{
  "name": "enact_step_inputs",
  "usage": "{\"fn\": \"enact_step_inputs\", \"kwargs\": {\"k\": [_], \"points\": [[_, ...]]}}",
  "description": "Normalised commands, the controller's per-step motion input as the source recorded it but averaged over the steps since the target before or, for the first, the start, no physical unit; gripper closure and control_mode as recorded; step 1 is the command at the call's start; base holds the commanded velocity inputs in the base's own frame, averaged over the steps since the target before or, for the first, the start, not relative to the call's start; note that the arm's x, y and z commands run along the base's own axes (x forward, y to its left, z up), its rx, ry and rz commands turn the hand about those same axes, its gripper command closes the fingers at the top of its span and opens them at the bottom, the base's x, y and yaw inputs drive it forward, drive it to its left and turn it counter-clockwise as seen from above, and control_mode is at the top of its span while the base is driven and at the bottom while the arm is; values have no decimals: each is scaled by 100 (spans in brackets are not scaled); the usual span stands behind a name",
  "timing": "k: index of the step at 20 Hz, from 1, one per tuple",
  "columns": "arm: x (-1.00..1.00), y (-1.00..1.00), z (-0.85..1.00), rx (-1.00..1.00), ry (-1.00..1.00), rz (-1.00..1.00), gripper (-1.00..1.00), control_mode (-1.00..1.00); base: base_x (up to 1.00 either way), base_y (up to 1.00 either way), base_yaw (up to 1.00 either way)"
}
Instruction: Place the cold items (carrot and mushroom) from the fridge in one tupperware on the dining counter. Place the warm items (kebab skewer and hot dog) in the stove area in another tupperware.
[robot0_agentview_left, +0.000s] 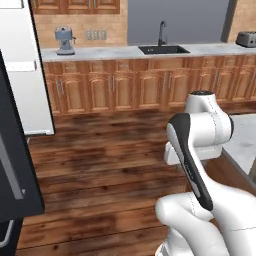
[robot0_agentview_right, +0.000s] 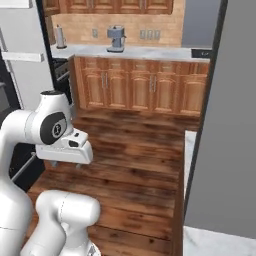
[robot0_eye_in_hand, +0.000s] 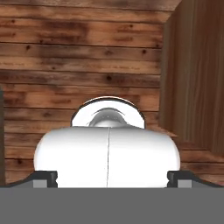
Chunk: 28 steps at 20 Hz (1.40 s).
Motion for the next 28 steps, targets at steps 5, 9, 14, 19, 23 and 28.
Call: {"fn": "enact_step_inputs", "kwargs": {"k": [5, 9, 14, 19, 23, 28], "points": [[0, 0, 0, 0, 0, 0, -100, 100, 60, 0, 31], [0, 0, 0, 0, 0, 0, -100, 100, 24, 1, 41], [0, 0, 0, 0, 0, 0, -100, 100, 24, 0, 48], [0, 0, 0, 0, 0, 0, -100, 100, 34, 0, 35], [0, 0, 0, 0, 0, 0, -100, 100, 53, 0, 18], [0, 0, 0, 0, 0, 0, -100, 100, 72, 1, 5]]}}
